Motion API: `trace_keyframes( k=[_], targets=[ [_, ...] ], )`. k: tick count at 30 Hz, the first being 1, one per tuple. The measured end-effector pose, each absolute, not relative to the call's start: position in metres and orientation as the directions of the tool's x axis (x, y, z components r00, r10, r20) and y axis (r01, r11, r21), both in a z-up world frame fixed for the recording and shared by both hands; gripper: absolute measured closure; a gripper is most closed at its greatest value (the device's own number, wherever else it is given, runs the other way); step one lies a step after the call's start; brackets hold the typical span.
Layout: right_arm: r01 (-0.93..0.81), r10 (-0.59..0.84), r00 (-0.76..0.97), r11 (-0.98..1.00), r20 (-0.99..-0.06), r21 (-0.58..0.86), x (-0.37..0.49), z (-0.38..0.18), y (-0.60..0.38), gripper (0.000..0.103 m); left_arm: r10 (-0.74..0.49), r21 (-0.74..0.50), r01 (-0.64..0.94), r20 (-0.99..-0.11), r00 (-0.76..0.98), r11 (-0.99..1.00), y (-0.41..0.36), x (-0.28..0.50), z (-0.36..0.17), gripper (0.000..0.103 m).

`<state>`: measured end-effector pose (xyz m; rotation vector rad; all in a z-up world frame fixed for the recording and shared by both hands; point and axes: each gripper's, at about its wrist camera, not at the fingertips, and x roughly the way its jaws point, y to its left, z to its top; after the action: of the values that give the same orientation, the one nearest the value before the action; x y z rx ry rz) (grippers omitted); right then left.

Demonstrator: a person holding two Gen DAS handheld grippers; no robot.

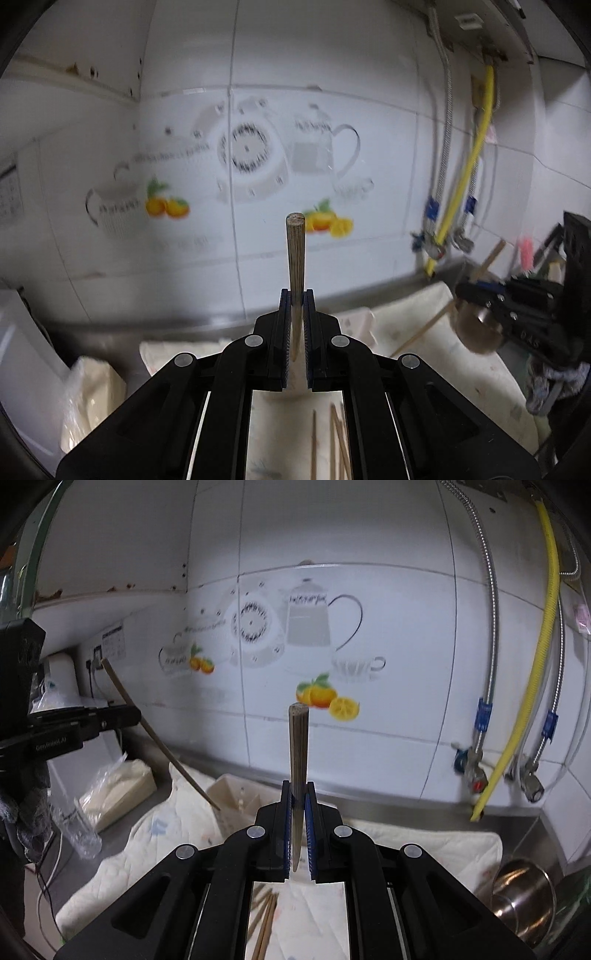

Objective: Organize utensils
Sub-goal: 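Lift the held chopstick with the left tool toward the holder while the right tool carries its own, then open the left tool over the white holder while the right tool drops its chopstick in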

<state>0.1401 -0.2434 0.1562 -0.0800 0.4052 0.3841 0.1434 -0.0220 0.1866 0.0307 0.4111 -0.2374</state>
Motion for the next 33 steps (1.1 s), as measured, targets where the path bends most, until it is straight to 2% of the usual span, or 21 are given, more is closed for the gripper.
trace_keyframes(
  k=[8, 12, 21, 29, 30, 32, 33],
  targets=[
    [-0.342, 0.334, 0.874, 0.939, -0.353, 0.044, 0.172, 0.163, -0.244, 0.096, -0.156, -0.007, 0.169, -0.426, 0.891, 0.986, -0.018, 0.187, 0.172, 0.098],
    [-0.328, 0.325, 0.869, 0.943, -0.374, 0.057, 0.193, 0.15, -0.242, 0.096, -0.165, -0.045, 0.163, -0.468, 0.868, 0.986, -0.012, 0.202, 0.15, 0.098],
    [-0.319, 0.311, 0.818, 0.945, -0.483, 0.069, 0.222, 0.105, -0.235, 0.096, -0.189, -0.081, 0.174, -0.542, 0.819, 0.981, -0.008, 0.218, 0.115, 0.098],
    [-0.315, 0.308, 0.815, 0.947, -0.49, 0.071, 0.224, 0.099, -0.236, 0.094, -0.198, -0.091, 0.177, -0.553, 0.809, 0.98, -0.009, 0.22, 0.11, 0.096],
    [-0.313, 0.306, 0.819, 0.947, -0.486, 0.068, 0.222, 0.101, -0.237, 0.094, -0.204, -0.098, 0.18, -0.551, 0.809, 0.979, -0.008, 0.219, 0.11, 0.096],
    [-0.311, 0.305, 0.825, 0.948, -0.476, 0.068, 0.218, 0.105, -0.239, 0.082, -0.22, -0.118, 0.186, -0.545, 0.809, 0.976, -0.006, 0.216, 0.114, 0.093],
    [-0.307, 0.302, 0.83, 0.949, -0.468, 0.067, 0.215, 0.108, -0.241, 0.081, -0.22, -0.12, 0.185, -0.541, 0.811, 0.975, -0.006, 0.214, 0.116, 0.092]
  ],
)
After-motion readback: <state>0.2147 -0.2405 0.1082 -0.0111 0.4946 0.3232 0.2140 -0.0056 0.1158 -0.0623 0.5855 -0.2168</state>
